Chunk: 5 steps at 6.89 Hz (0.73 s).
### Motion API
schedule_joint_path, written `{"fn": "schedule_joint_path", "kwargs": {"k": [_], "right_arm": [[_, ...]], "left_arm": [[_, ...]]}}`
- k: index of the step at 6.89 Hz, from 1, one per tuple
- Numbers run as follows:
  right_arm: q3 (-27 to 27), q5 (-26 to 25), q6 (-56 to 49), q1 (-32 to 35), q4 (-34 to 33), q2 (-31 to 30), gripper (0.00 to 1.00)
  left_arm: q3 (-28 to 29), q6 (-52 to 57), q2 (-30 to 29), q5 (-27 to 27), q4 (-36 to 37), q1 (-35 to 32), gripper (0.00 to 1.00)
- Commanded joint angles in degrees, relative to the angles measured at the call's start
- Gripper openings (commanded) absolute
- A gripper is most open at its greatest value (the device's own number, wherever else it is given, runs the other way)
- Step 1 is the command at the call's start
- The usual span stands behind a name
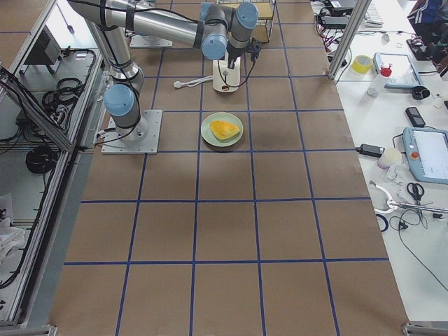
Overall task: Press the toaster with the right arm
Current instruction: 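Move the right gripper down toward the toaster's side lever, then press the toaster lever down with the right gripper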
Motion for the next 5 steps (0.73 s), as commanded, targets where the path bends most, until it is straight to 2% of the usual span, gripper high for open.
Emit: {"fn": "schedule_joint_path", "kwargs": {"k": [1, 4, 5], "right_arm": [[3.9, 0.4, 0.8, 0.1, -4.5, -0.6, 0.0], [5.3, 0.6, 1.0, 0.7, -7.4, -0.6, 0.0], [5.3, 2.3, 0.8, 0.7, -7.7, -0.6, 0.0]], "left_arm": [[0.0, 0.0, 0.0, 0.0, 0.0, 0.0, 1.0], [0.0, 0.0, 0.0, -0.1, 0.0, 0.0, 1.0], [0.0, 0.0, 0.0, -0.1, 0.0, 0.0, 1.0]]}}
